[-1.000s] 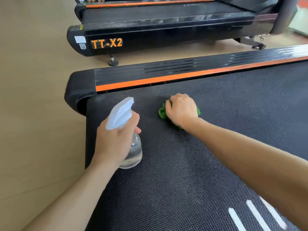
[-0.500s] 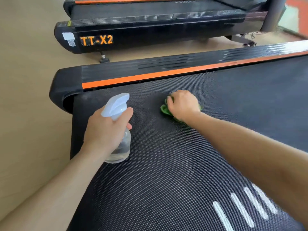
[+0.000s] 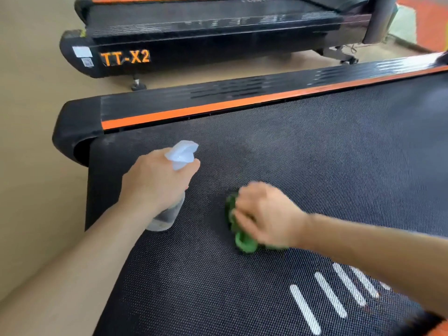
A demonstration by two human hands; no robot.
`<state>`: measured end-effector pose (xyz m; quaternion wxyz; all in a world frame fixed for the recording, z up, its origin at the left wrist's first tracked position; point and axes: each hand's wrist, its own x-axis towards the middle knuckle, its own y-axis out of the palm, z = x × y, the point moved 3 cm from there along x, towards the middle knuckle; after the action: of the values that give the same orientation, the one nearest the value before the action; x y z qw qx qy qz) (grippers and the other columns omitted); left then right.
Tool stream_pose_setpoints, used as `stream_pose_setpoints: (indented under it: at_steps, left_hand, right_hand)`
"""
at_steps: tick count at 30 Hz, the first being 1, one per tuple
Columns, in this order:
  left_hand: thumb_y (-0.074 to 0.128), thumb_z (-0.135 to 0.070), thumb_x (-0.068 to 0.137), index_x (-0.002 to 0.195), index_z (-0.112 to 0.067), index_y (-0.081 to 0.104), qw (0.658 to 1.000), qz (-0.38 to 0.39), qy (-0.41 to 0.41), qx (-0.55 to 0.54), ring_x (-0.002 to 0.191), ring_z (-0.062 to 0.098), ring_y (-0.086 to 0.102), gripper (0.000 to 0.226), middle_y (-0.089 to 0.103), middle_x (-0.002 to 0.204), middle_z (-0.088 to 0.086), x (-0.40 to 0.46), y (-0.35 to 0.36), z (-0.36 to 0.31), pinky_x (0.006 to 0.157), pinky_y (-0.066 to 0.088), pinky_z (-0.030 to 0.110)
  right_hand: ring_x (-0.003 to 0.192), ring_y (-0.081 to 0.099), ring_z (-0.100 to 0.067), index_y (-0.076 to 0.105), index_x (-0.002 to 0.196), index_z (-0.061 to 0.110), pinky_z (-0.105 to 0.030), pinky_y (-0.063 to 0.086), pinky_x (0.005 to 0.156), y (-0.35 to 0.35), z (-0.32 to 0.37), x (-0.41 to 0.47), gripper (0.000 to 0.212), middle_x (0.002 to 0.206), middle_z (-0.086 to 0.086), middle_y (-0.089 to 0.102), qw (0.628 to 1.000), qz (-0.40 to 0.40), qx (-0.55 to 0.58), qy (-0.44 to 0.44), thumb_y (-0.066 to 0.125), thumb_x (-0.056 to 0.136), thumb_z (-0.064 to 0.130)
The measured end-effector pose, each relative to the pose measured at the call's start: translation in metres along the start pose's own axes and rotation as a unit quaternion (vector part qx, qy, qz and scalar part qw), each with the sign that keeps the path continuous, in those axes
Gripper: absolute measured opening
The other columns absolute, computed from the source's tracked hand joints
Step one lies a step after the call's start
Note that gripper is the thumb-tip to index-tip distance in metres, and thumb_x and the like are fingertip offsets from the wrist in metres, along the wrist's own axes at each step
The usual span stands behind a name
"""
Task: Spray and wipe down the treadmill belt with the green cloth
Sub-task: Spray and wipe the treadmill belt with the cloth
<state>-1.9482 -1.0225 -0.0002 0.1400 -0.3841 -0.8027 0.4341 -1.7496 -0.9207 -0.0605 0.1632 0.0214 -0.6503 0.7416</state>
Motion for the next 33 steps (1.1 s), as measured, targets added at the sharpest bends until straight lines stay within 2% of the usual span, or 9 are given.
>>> stream_pose_setpoints:
  at_steps: [4, 6, 8, 15, 18, 21, 24, 26, 33]
  left_hand:
    - [0.055, -0.061, 0.094, 0.084, -0.028, 0.068, 1.000, -0.007, 0.001, 0.006, 0.094, 0.023, 0.066, 0.036, 0.076, 0.088, -0.009, 0.001, 0.001, -0.001, 0.087, 0.055, 0.043]
    - [0.057, -0.056, 0.094, 0.078, -0.026, 0.070, 1.000, -0.016, -0.009, -0.007, 0.088, 0.021, 0.067, 0.036, 0.076, 0.080, -0.009, -0.001, 0.000, -0.001, 0.080, 0.053, 0.040]
    - [0.057, -0.054, 0.093, 0.075, -0.025, 0.070, 1.000, -0.016, -0.013, -0.009, 0.084, 0.019, 0.066, 0.037, 0.075, 0.074, -0.010, -0.002, -0.001, 0.000, 0.075, 0.049, 0.038]
    - [0.051, -0.063, 0.092, 0.084, -0.028, 0.063, 0.999, -0.001, 0.009, 0.041, 0.093, 0.026, 0.067, 0.037, 0.075, 0.090, -0.008, -0.003, 0.001, -0.005, 0.086, 0.055, 0.044]
    - [0.053, -0.063, 0.092, 0.084, -0.028, 0.066, 1.000, -0.006, 0.005, 0.024, 0.095, 0.025, 0.066, 0.038, 0.075, 0.092, -0.008, -0.001, 0.001, -0.003, 0.089, 0.054, 0.045]
    - [0.059, -0.061, 0.092, 0.080, -0.025, 0.072, 1.000, -0.017, -0.008, -0.009, 0.092, 0.024, 0.066, 0.040, 0.075, 0.083, -0.009, 0.003, -0.001, 0.005, 0.088, 0.054, 0.043]
    - [0.061, -0.059, 0.091, 0.077, -0.021, 0.074, 0.999, -0.012, -0.022, -0.036, 0.082, 0.017, 0.066, 0.042, 0.072, 0.061, -0.015, 0.005, -0.002, 0.007, 0.085, 0.054, 0.040]
    - [0.062, -0.057, 0.091, 0.073, -0.021, 0.074, 0.999, -0.010, -0.021, -0.042, 0.077, 0.013, 0.064, 0.042, 0.067, 0.058, -0.026, 0.007, 0.000, 0.007, 0.078, 0.050, 0.037]
    - [0.061, -0.054, 0.092, 0.073, -0.024, 0.071, 0.999, -0.012, -0.003, -0.036, 0.080, 0.014, 0.064, 0.037, 0.072, 0.063, -0.017, 0.003, 0.001, 0.005, 0.075, 0.047, 0.036]
  right_hand:
    - [0.096, 0.061, -0.038, 0.068, 0.090, 0.006, -0.042, 0.047, 0.080, -0.002, -0.099, 0.068, 0.038, 0.097, -0.014, 0.066, 0.947, -0.066, -0.089, 0.300, 0.045, 0.099, 0.035]
    - [0.104, 0.060, -0.038, 0.071, 0.098, 0.007, -0.042, 0.046, 0.086, 0.002, -0.110, 0.085, 0.039, 0.106, -0.014, 0.068, 0.916, -0.062, -0.107, 0.381, 0.044, 0.100, 0.035]
    - [0.102, 0.059, -0.037, 0.070, 0.097, 0.008, -0.042, 0.045, 0.086, 0.000, -0.095, 0.084, 0.039, 0.104, -0.013, 0.067, 0.920, -0.056, -0.104, 0.375, 0.043, 0.099, 0.036]
    - [0.070, 0.049, -0.025, 0.053, 0.069, 0.017, -0.036, 0.042, 0.070, -0.003, 0.028, -0.027, 0.034, 0.075, 0.000, 0.051, 0.993, -0.018, 0.030, 0.117, 0.046, 0.097, 0.035]
    - [0.071, 0.050, -0.026, 0.053, 0.071, 0.017, -0.036, 0.042, 0.073, -0.013, 0.000, -0.032, 0.033, 0.075, -0.002, 0.052, 0.999, -0.002, 0.001, 0.033, 0.045, 0.099, 0.033]
    - [0.082, 0.060, -0.035, 0.063, 0.077, 0.009, -0.042, 0.049, 0.079, -0.021, -0.098, -0.014, 0.041, 0.081, -0.011, 0.061, 0.974, -0.052, -0.087, 0.203, 0.040, 0.097, 0.036]
    - [0.096, 0.061, -0.043, 0.069, 0.089, 0.002, -0.047, 0.051, 0.087, -0.031, -0.170, -0.004, 0.043, 0.098, -0.022, 0.067, 0.875, -0.097, -0.114, 0.460, 0.040, 0.096, 0.033]
    - [0.099, 0.061, -0.044, 0.071, 0.094, 0.000, -0.046, 0.051, 0.088, -0.028, -0.166, 0.009, 0.042, 0.103, -0.023, 0.067, 0.844, -0.091, -0.125, 0.514, 0.041, 0.096, 0.030]
    - [0.072, 0.057, -0.033, 0.062, 0.069, 0.013, -0.041, 0.047, 0.068, 0.013, 0.011, 0.035, 0.036, 0.076, -0.007, 0.061, 0.971, -0.057, -0.051, 0.227, 0.044, 0.091, 0.035]
